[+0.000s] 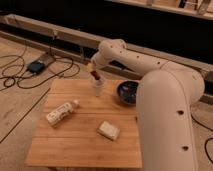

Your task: Place the pepper in the ceramic cup

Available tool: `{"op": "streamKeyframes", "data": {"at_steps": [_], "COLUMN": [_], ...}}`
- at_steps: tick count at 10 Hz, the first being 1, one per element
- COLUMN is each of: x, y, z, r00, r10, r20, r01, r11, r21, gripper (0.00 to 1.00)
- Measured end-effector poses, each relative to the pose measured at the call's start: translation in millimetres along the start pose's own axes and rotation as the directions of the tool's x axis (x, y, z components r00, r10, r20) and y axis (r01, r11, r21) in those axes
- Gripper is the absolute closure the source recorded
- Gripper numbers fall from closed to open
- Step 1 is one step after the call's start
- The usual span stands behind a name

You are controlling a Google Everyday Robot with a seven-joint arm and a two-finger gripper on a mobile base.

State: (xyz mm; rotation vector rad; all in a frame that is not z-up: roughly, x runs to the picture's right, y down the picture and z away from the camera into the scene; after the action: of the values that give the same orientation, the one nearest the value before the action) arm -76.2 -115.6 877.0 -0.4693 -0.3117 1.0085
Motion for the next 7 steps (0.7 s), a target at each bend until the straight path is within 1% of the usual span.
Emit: {"op": "streamKeyframes", "data": {"at_steps": [1,2,3,4,6,7], "x": [1,3,4,4,3,4], "y": [0,1,1,1,0,-1], "z": [4,8,10,13,15,17], "r00": [1.000,1.000,0.999,0.999,0.998,0.998], "r10": [-0.013,-0.029,-0.038,-0.049,-0.059,-0.061], "r20": [-0.001,-0.005,-0.006,-0.003,0.012,0.020], "r01": [0.013,0.029,0.038,0.049,0.059,0.061], "r11": [1.000,1.000,0.999,0.999,0.998,0.998], "r21": [0.004,0.007,0.009,0.011,0.013,0.015], "gripper": [0.90,0.78,0.69,0.57,0.39,0.28]}}
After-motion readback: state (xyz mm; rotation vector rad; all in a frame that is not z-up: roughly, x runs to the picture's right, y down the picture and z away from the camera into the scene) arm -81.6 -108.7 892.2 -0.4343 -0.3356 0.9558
